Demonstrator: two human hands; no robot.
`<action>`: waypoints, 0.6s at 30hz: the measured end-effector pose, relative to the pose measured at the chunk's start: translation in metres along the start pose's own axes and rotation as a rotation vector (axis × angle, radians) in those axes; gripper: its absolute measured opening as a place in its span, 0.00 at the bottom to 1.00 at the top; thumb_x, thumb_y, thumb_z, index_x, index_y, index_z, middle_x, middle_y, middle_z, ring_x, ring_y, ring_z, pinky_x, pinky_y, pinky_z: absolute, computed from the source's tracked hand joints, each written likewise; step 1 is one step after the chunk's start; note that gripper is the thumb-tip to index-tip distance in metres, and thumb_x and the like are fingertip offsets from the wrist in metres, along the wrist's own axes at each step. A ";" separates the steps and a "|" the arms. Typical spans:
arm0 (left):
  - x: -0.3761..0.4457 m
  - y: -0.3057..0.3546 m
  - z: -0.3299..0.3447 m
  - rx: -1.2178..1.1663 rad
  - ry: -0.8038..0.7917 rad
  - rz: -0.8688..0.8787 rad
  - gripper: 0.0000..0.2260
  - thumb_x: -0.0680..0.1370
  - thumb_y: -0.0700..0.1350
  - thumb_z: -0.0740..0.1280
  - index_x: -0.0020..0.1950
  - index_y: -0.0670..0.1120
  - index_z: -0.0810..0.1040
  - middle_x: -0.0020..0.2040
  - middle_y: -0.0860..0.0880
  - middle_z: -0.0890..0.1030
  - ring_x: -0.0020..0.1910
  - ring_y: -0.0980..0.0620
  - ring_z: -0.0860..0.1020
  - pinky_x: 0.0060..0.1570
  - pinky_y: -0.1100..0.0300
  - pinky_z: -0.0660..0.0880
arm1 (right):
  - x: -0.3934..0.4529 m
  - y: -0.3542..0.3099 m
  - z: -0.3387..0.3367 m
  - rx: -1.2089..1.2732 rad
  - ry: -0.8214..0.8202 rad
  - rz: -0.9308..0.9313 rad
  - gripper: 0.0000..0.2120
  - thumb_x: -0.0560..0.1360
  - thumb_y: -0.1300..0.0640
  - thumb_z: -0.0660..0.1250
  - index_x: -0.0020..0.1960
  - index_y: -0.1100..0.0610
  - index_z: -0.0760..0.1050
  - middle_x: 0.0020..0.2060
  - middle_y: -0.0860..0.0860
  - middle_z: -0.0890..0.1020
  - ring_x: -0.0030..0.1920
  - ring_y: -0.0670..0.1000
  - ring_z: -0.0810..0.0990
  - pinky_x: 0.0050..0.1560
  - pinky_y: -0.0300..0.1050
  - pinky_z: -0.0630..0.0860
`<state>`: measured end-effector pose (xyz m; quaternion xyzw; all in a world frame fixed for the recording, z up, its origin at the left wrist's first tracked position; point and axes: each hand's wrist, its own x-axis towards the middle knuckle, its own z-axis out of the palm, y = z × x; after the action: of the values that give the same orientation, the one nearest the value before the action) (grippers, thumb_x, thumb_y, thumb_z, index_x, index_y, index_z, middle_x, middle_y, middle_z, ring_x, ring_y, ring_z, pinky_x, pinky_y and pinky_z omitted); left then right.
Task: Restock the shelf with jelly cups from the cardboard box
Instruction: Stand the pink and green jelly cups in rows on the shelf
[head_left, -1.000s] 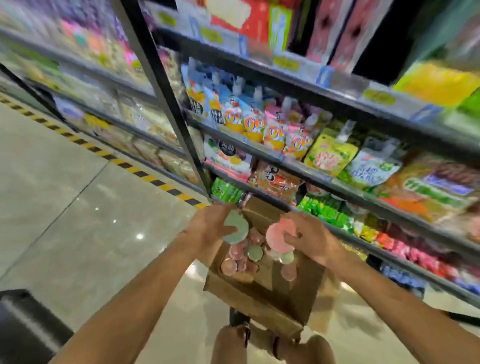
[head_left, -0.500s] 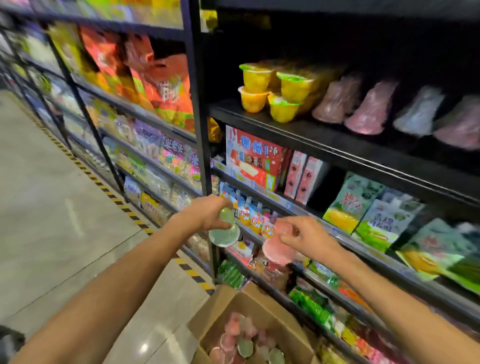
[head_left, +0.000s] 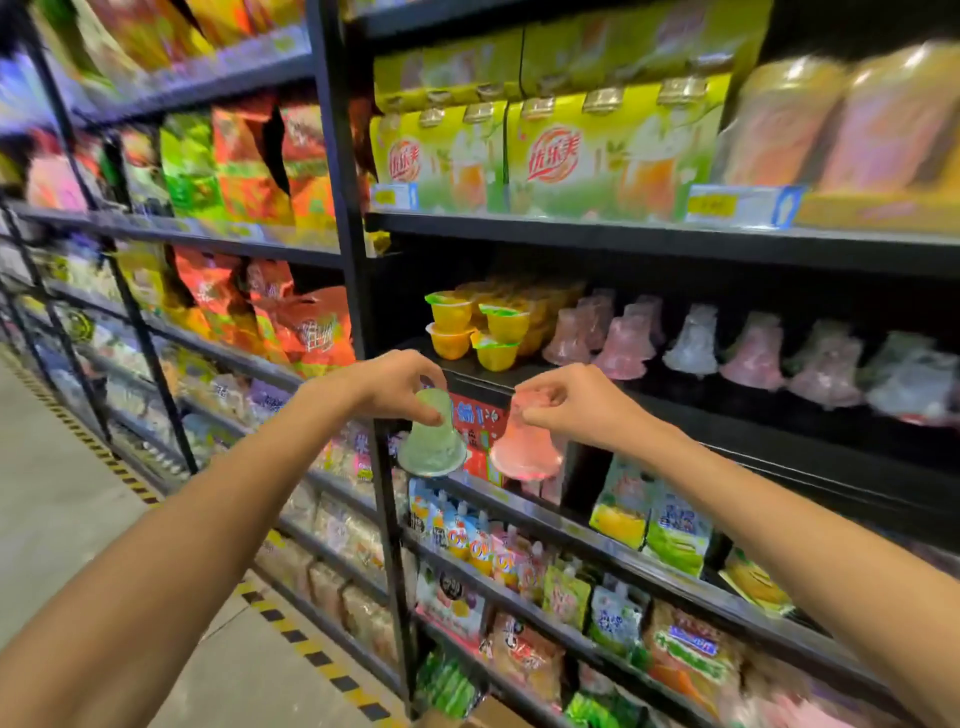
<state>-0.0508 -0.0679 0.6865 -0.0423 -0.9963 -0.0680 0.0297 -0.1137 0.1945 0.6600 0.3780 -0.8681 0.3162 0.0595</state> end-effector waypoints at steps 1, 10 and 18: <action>0.004 0.003 -0.009 -0.005 0.020 -0.001 0.21 0.70 0.57 0.74 0.59 0.52 0.79 0.51 0.52 0.81 0.44 0.55 0.77 0.45 0.56 0.75 | 0.002 -0.002 -0.009 -0.017 0.016 -0.009 0.14 0.72 0.53 0.72 0.57 0.49 0.84 0.39 0.47 0.83 0.35 0.38 0.76 0.38 0.34 0.73; 0.039 0.052 -0.056 -0.056 0.143 0.072 0.22 0.72 0.52 0.74 0.64 0.50 0.77 0.57 0.51 0.77 0.53 0.52 0.75 0.52 0.55 0.74 | 0.003 0.009 -0.063 -0.043 0.122 0.006 0.13 0.71 0.49 0.72 0.56 0.48 0.85 0.44 0.48 0.86 0.44 0.40 0.82 0.42 0.34 0.73; 0.083 0.117 -0.046 -0.114 0.107 0.201 0.21 0.72 0.48 0.73 0.65 0.49 0.76 0.53 0.52 0.77 0.52 0.51 0.77 0.56 0.52 0.76 | -0.028 0.045 -0.109 -0.095 0.174 0.112 0.13 0.71 0.52 0.72 0.55 0.49 0.85 0.45 0.48 0.87 0.46 0.40 0.82 0.44 0.31 0.76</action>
<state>-0.1210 0.0479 0.7531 -0.1399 -0.9786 -0.1236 0.0871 -0.1398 0.2991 0.7142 0.2971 -0.8933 0.3092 0.1345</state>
